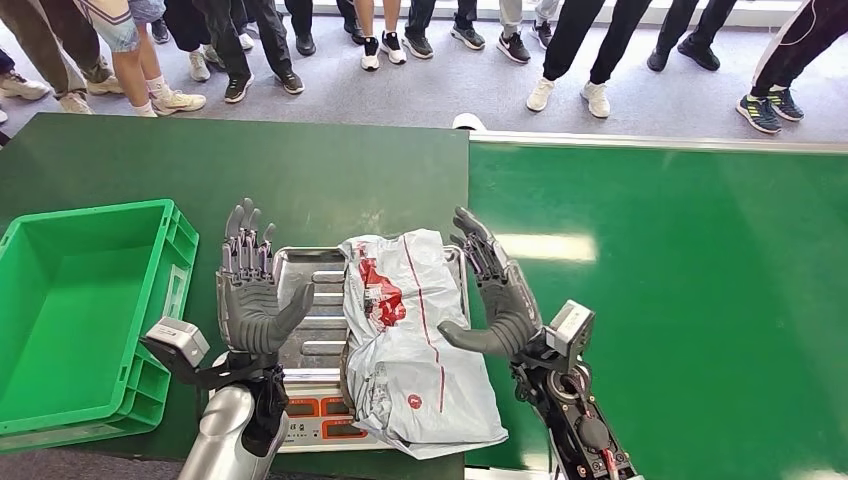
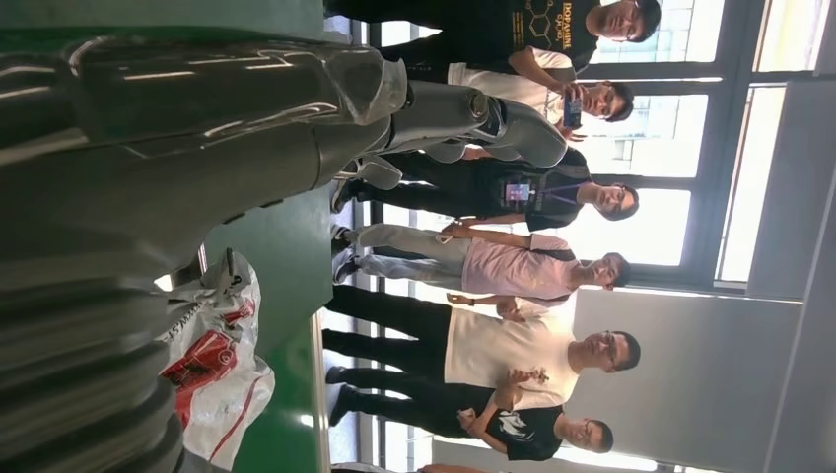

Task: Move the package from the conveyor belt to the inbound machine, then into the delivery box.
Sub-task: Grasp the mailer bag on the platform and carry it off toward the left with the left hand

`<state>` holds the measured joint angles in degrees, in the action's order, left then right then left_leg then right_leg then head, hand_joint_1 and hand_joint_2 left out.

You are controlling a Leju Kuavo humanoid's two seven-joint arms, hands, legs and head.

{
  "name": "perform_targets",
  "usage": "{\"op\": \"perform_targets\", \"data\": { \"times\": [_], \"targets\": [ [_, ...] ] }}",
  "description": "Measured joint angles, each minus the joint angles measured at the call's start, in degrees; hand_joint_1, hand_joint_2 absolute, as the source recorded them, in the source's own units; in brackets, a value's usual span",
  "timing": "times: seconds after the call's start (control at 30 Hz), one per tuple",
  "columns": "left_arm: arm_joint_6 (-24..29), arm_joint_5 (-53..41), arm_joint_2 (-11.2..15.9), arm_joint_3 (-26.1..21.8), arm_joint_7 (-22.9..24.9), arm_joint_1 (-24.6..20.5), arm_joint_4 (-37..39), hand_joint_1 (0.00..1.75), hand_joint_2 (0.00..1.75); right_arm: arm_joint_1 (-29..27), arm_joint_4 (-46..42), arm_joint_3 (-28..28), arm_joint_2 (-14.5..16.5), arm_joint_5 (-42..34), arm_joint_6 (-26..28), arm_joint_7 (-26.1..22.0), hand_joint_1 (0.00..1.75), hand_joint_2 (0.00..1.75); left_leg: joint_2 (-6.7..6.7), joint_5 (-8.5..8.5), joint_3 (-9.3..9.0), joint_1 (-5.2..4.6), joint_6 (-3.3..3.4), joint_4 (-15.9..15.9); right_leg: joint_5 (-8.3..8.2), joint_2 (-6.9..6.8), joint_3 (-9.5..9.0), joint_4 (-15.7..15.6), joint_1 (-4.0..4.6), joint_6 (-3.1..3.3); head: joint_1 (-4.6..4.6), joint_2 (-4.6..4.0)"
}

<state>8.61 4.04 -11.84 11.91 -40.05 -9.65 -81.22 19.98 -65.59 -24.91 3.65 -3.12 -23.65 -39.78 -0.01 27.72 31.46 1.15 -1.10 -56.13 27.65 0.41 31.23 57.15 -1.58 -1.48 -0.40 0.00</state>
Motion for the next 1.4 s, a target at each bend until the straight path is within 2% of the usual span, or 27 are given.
{"op": "perform_targets", "data": {
  "times": [0.57, 0.67, 0.8, 1.03, 1.2, 1.4],
  "targets": [
    [-0.13, -0.02, 0.03, -0.03, -0.01, 0.00, 0.00, 0.00, 1.75, -0.45, -1.48, 2.09, 0.01, -0.08, 0.53, 0.00, 0.00, 1.75, 0.00, 0.00, 0.00, 0.00, 0.00, 0.00, 0.00, 0.00, 0.00, 0.00, 0.00, 0.00, 0.01, 0.00],
    [-0.56, -0.49, 0.06, -0.07, -0.01, 0.00, 0.00, 0.00, 1.75, -0.74, -2.31, 3.11, 0.11, 0.55, 3.30, 0.00, 0.00, 1.75, 0.00, 0.00, 0.00, 0.00, 0.00, 0.00, 0.00, 0.00, 0.00, 0.00, 0.00, 0.00, 0.01, 0.00],
    [-2.38, -3.23, 0.48, 0.25, 0.00, 0.01, 0.02, 0.00, 1.75, -1.52, -4.17, 5.58, 0.25, 2.61, 9.80, 0.30, 0.00, 1.75, -0.01, 0.00, 0.00, 0.00, 0.00, 0.00, 0.00, 0.00, 0.00, 0.00, 0.00, 0.00, 0.00, 0.00],
    [-8.63, -11.75, 1.99, 2.22, 1.18, 0.73, 0.01, 0.00, 1.75, -5.35, -8.04, 12.07, 0.27, 2.03, 19.39, 4.34, 0.00, 1.75, -0.02, 0.00, 0.01, 0.00, 0.00, 0.00, 0.01, -0.03, 0.01, -0.02, 0.00, 0.00, 0.00, 0.00],
    [-13.00, -20.55, 3.16, 4.42, 3.56, 0.58, -0.59, 0.00, 1.75, -9.17, -9.92, 17.58, 0.86, 0.93, 21.73, 5.89, 0.00, 1.75, 0.04, 0.01, 0.02, -0.01, 0.00, 0.00, 0.00, 0.00, 0.01, -0.01, -0.01, 0.00, 0.00, 0.00],
    [-15.59, -24.98, 4.40, 6.17, 5.55, -0.05, -0.72, 0.00, 1.75, -10.36, -10.82, 20.16, 1.75, 1.69, 22.28, 6.56, 0.00, 1.75, 0.03, 0.00, -0.02, 0.00, 0.00, 0.01, 0.00, 0.01, 0.01, 0.00, 0.00, 0.00, -0.01, 0.00]
  ]
}}
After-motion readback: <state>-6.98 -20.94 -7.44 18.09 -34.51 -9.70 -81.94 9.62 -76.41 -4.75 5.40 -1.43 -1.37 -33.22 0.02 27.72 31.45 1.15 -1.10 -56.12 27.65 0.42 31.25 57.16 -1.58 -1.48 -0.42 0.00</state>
